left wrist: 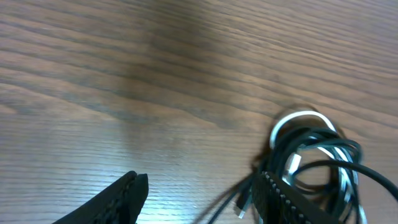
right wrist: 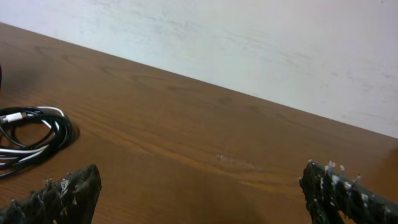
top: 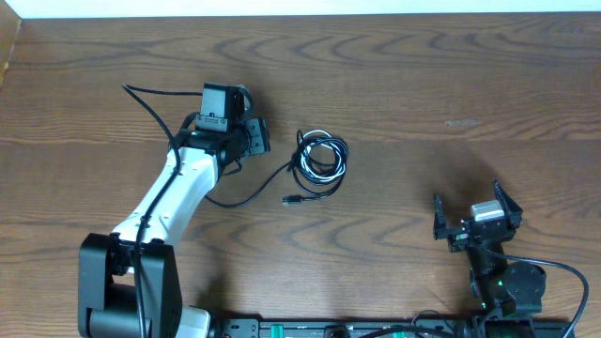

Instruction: Untangle cables

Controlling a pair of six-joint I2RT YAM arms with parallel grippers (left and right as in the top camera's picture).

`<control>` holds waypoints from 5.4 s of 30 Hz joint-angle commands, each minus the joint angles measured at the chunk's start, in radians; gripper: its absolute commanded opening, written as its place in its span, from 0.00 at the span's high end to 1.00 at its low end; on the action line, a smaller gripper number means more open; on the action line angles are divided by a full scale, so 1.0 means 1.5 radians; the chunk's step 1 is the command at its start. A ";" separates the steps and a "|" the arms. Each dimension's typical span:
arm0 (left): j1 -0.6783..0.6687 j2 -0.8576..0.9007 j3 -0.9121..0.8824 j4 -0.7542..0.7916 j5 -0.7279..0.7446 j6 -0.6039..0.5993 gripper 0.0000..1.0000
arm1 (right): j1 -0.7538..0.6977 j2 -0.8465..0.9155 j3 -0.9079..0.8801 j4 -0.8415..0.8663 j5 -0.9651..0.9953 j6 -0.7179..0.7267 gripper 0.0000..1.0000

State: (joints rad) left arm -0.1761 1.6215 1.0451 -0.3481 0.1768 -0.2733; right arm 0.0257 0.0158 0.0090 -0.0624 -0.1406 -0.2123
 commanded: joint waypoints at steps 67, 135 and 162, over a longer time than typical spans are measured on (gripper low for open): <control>0.000 0.004 -0.001 -0.004 -0.044 0.001 0.36 | 0.004 -0.002 -0.002 0.280 -0.222 0.000 0.01; 0.000 0.004 -0.001 -0.004 -0.044 0.001 0.33 | 0.216 1.364 0.987 -0.344 -0.237 0.266 0.57; 0.000 0.004 -0.001 -0.016 -0.043 0.002 0.33 | 0.265 1.341 1.009 -0.288 -0.288 0.345 0.23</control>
State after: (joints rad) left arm -0.1761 1.6218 1.0451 -0.3676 0.1242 -0.2733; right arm 0.4107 2.0708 1.5009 -0.4950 -0.6167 0.3527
